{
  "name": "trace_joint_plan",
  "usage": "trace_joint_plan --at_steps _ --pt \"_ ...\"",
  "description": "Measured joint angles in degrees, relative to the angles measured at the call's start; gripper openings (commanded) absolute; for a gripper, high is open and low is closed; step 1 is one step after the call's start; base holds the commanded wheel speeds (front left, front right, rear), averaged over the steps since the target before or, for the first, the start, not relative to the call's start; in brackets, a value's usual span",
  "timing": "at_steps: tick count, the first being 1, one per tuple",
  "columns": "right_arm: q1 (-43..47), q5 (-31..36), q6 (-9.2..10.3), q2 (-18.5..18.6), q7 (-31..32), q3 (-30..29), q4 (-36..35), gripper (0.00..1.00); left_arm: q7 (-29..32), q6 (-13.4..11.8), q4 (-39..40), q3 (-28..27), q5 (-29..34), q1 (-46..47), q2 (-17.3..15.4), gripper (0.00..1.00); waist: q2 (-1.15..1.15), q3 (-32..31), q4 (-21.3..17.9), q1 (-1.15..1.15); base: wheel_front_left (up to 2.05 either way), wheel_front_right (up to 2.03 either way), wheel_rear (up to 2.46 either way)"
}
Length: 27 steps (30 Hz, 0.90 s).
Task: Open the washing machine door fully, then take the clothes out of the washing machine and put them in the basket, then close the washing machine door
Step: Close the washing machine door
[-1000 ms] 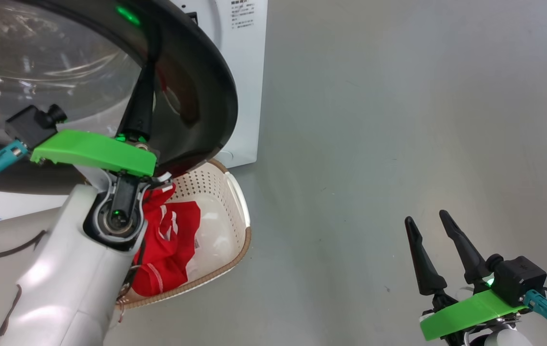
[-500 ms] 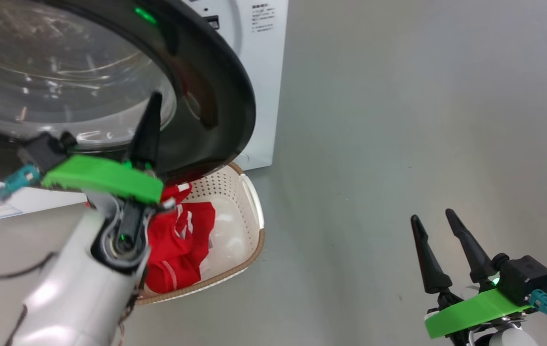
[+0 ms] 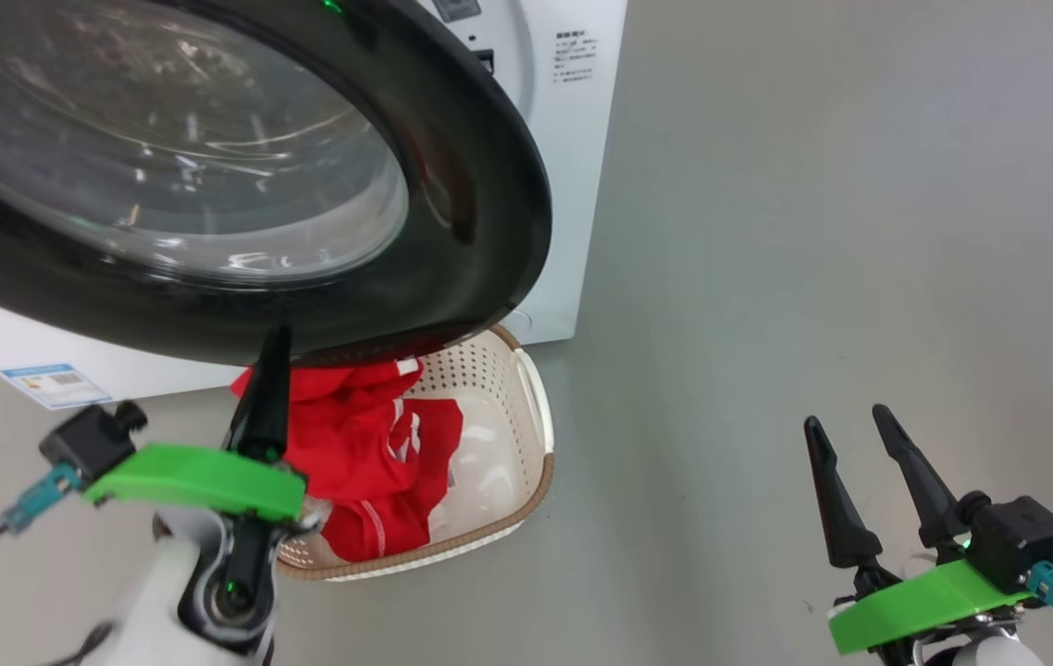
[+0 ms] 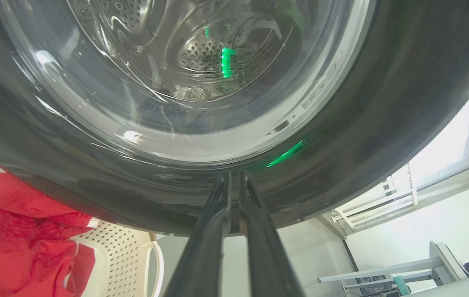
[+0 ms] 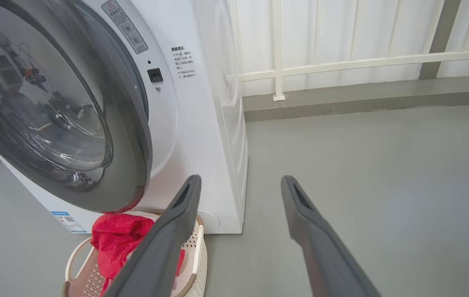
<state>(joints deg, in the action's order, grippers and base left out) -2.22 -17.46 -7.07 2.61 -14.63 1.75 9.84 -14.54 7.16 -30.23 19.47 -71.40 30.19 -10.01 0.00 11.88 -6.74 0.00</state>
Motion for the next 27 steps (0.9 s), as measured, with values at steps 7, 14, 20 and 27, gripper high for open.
trace_joint_plan --at_steps 7,14,20,27 --pt "1.7 0.0 0.0 0.1 0.0 -0.8 0.0 1.0 0.0 0.0 1.4 -3.3 2.9 -7.1 0.6 0.76 0.0 -1.5 1.6 0.0 0.0 0.0 0.0" --pt "2.6 0.1 0.0 0.5 0.0 -1.2 0.0 1.0 0.0 0.0 3.0 -5.8 4.9 -12.8 0.7 1.0 0.0 -2.9 3.1 0.0 0.0 0.0 0.0" --pt "4.8 0.1 0.0 0.7 0.0 -1.6 0.0 1.0 0.0 0.0 4.0 -7.1 7.9 -16.9 0.4 1.0 0.0 -4.3 4.3 0.0 0.0 0.0 0.0" --pt "6.2 0.3 0.0 0.8 0.0 -2.5 0.0 1.0 0.0 0.0 4.9 -10.4 12.9 -21.0 0.4 1.0 0.0 -5.8 5.5 0.0 0.0 0.0 0.0"
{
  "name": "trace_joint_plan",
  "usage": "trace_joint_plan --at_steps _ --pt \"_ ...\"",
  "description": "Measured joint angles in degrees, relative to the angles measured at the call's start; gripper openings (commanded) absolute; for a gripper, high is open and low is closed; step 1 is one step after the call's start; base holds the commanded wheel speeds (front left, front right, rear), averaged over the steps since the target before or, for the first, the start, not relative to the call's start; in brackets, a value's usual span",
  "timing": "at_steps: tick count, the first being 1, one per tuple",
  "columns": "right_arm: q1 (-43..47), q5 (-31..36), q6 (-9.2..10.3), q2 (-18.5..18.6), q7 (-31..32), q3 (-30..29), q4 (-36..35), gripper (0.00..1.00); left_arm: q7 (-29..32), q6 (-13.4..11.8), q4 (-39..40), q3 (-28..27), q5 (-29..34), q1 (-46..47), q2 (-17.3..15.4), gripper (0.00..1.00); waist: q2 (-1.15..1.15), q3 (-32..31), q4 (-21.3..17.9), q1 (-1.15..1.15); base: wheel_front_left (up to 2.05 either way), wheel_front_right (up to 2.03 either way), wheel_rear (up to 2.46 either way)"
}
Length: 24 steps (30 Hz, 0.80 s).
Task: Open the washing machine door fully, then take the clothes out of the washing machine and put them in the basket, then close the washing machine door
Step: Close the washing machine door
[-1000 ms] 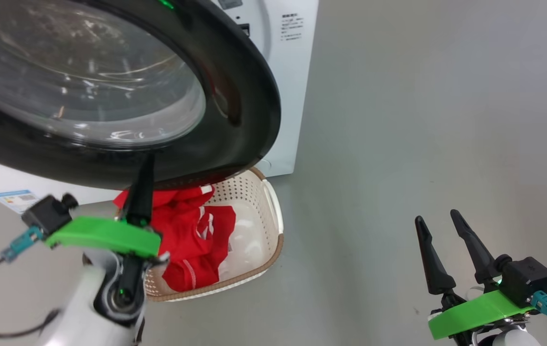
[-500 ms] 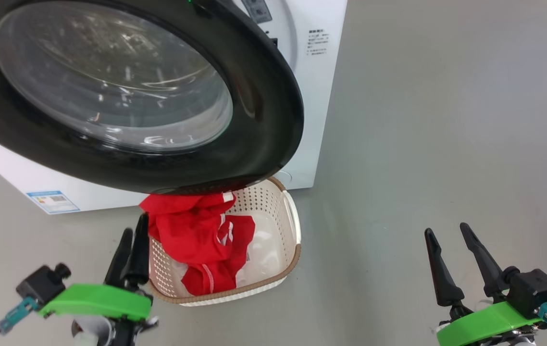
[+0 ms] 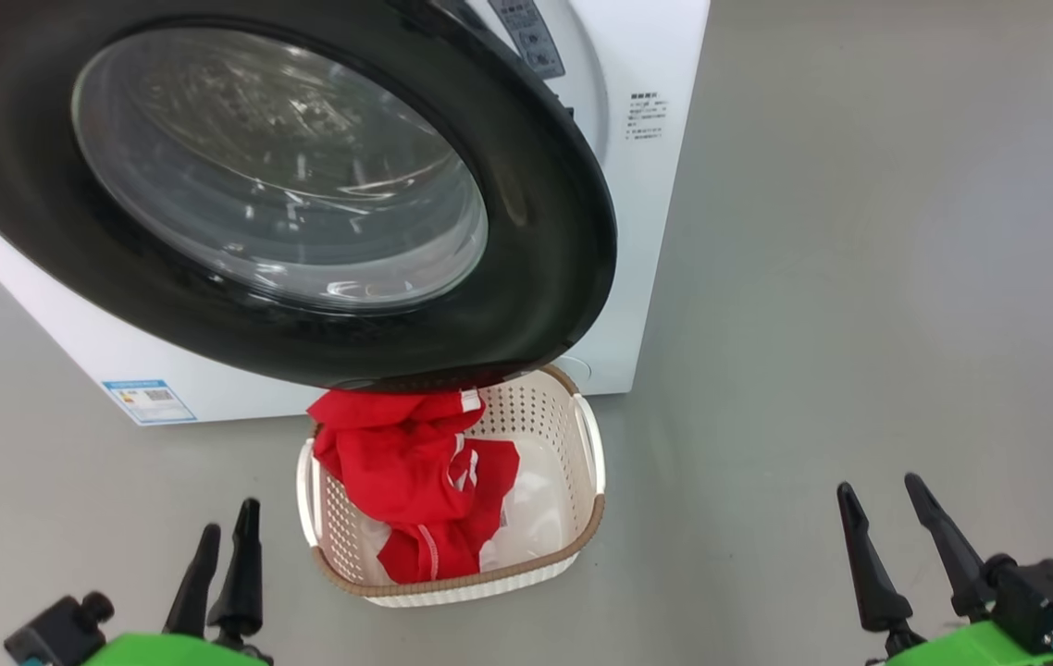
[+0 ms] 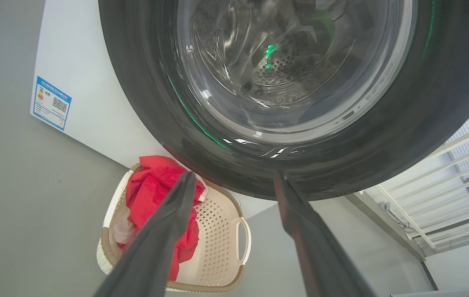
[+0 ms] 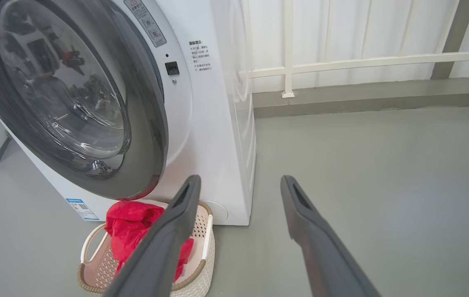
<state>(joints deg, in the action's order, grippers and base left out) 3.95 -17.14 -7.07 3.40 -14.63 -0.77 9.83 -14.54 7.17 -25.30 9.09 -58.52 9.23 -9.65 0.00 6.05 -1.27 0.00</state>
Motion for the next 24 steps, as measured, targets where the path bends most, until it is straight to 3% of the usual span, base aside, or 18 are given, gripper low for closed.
trace_joint_plan --at_steps 15,24 --pt "4.8 0.0 0.0 0.2 0.0 -1.3 0.0 1.0 0.0 0.0 2.0 -3.8 13.3 -7.4 0.2 1.0 0.0 -3.4 1.3 0.0 0.0 0.0 0.0" --pt "6.6 0.0 0.0 0.2 0.0 -2.4 -0.3 1.0 0.0 0.0 5.2 -6.9 28.5 -10.7 0.8 1.0 0.0 -4.4 1.6 0.0 0.0 0.0 0.0"
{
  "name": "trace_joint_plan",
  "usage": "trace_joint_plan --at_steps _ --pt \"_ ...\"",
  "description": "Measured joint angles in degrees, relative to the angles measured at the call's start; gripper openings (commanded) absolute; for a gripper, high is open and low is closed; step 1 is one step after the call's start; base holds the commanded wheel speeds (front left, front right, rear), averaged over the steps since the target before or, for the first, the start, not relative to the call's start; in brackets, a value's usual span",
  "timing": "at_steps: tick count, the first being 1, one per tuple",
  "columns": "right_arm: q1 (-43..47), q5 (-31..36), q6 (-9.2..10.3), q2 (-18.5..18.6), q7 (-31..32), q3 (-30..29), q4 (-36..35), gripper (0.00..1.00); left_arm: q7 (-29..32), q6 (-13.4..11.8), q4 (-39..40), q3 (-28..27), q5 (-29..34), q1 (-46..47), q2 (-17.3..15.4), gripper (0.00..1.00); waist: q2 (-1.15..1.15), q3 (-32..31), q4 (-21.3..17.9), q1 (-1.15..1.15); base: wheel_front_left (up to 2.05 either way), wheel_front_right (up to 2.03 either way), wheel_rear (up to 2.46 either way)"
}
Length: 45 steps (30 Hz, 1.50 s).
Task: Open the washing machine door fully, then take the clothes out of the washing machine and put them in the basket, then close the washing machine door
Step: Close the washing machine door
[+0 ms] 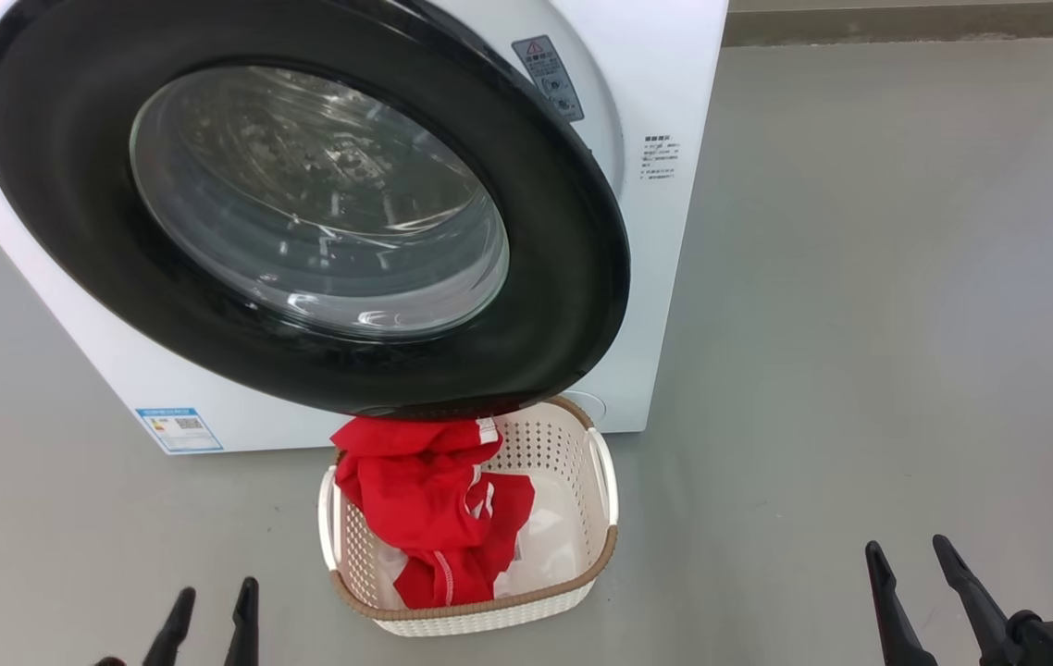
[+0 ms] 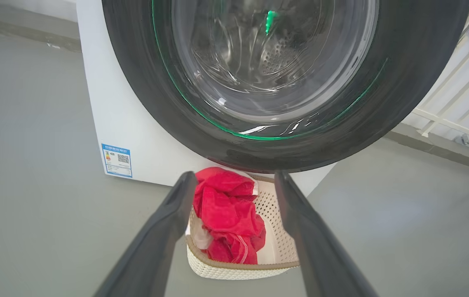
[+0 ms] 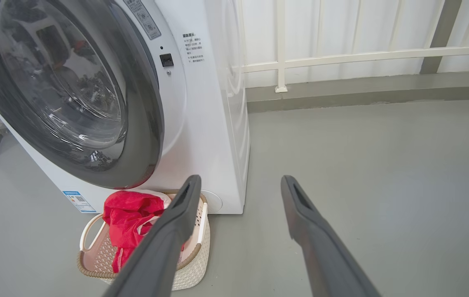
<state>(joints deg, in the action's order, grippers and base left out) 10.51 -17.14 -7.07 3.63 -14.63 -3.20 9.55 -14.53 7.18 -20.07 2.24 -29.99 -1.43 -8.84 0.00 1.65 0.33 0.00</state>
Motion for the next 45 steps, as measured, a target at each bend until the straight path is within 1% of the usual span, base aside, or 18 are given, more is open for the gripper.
trace_joint_plan --at_steps 4,13,17,41,42,43,44,45 --pt "0.0 0.0 0.0 0.0 0.0 -0.3 -0.1 1.0 0.0 0.0 2.8 -2.1 5.6 -1.0 1.3 1.0 0.0 0.0 0.2 0.0 0.0 0.0 0.0" --pt "0.0 0.0 0.0 0.0 0.0 -1.3 -0.8 1.0 0.0 0.0 9.9 -5.5 14.7 -2.2 3.7 1.0 0.0 0.6 0.6 0.0 0.0 0.0 0.0" --pt "0.0 0.0 0.0 0.0 0.0 -1.3 -1.1 1.0 0.0 0.0 10.4 -5.6 15.9 -2.4 4.2 1.0 0.0 0.8 0.5 0.0 0.0 0.0 0.0" --pt "0.0 0.0 0.0 -0.2 0.0 -1.4 -1.4 1.0 0.0 0.0 10.4 -5.6 16.4 -3.1 4.5 1.0 0.0 1.0 0.6 0.0 0.0 0.0 0.0" --pt "0.0 0.0 0.0 -0.2 0.0 -1.3 -1.5 0.88 0.0 0.0 10.4 -5.5 16.4 -3.1 4.5 1.0 0.0 1.0 0.7 0.0 0.0 0.0 0.0" --pt "-0.1 -0.1 0.0 -0.2 0.0 -1.2 -1.5 0.44 0.0 0.0 10.4 -5.5 16.4 -3.1 4.5 1.0 0.0 1.1 0.8 0.0 0.0 0.0 0.0" --pt "-0.1 -0.3 0.0 -0.2 0.0 -0.9 -1.6 0.05 0.0 0.0 10.4 -5.5 16.4 -3.1 4.6 1.0 0.0 1.1 1.0 0.0 0.0 0.0 0.0" --pt "-0.2 -0.4 0.0 -0.1 0.0 -0.5 -1.7 0.0 0.0 0.0 10.4 -5.4 16.4 -3.1 4.7 1.0 0.0 1.2 1.1 0.0 0.0 0.0 0.0"
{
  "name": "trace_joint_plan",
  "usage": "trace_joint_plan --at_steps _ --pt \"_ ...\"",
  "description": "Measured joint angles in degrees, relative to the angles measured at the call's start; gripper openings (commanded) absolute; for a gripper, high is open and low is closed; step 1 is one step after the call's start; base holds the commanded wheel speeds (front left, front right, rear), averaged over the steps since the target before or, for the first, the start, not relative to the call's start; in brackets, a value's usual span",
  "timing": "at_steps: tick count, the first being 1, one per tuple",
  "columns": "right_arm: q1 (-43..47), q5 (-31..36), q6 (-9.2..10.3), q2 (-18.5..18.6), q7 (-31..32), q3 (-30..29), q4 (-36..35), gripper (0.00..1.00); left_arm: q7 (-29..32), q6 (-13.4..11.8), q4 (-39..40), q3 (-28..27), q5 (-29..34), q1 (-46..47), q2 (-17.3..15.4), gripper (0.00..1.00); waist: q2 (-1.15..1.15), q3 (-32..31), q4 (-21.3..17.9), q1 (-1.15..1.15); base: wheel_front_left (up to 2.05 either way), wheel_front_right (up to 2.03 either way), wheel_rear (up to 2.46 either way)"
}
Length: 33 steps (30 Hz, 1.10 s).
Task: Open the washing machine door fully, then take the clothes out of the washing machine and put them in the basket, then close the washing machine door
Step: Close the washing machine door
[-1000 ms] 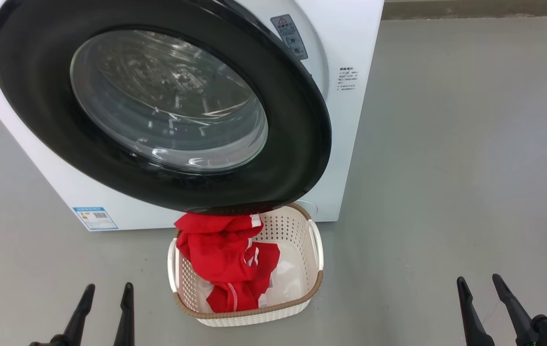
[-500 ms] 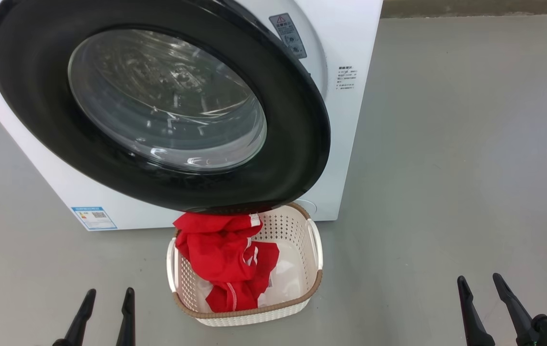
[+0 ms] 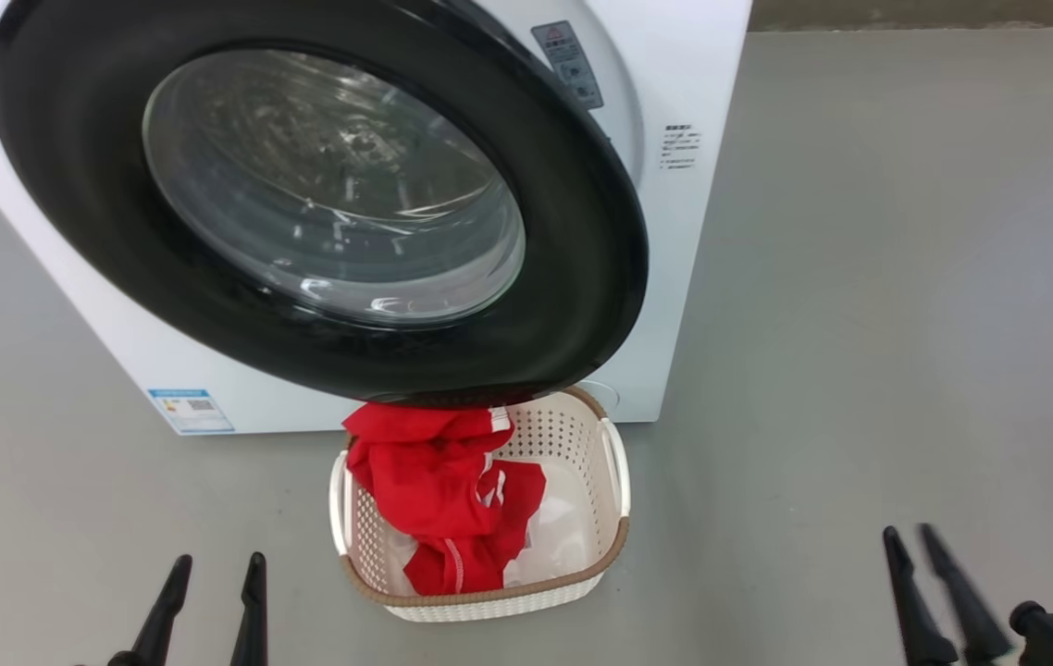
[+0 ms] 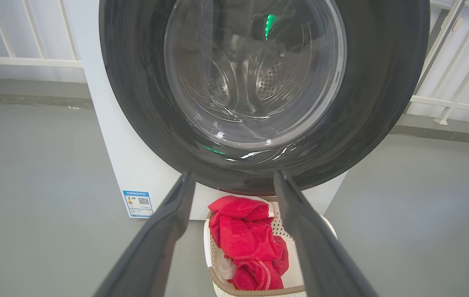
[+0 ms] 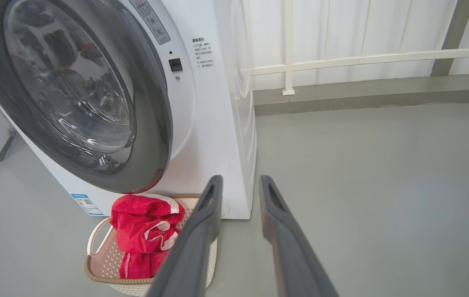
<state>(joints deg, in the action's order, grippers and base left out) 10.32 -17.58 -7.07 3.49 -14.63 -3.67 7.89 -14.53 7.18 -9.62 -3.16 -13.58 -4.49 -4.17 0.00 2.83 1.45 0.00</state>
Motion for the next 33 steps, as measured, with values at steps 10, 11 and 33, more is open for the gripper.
trace_joint_plan --at_steps 10,11,33 --pt "-6.2 -0.5 0.0 0.2 0.0 3.4 -0.4 0.0 0.0 0.0 0.4 1.4 0.0 1.3 1.3 1.0 0.0 1.5 3.2 0.0 0.0 0.0 0.0" --pt "-7.2 -0.5 0.0 0.2 0.0 4.0 -0.4 0.0 0.0 0.0 0.6 1.5 0.0 1.6 1.3 1.0 0.0 1.8 3.6 0.0 0.0 0.0 0.0" --pt "-25.6 -2.6 0.0 3.3 0.0 9.7 1.7 0.0 0.0 0.0 1.3 7.4 -3.7 8.4 1.6 1.0 0.0 11.2 10.9 0.0 0.0 0.0 0.0"
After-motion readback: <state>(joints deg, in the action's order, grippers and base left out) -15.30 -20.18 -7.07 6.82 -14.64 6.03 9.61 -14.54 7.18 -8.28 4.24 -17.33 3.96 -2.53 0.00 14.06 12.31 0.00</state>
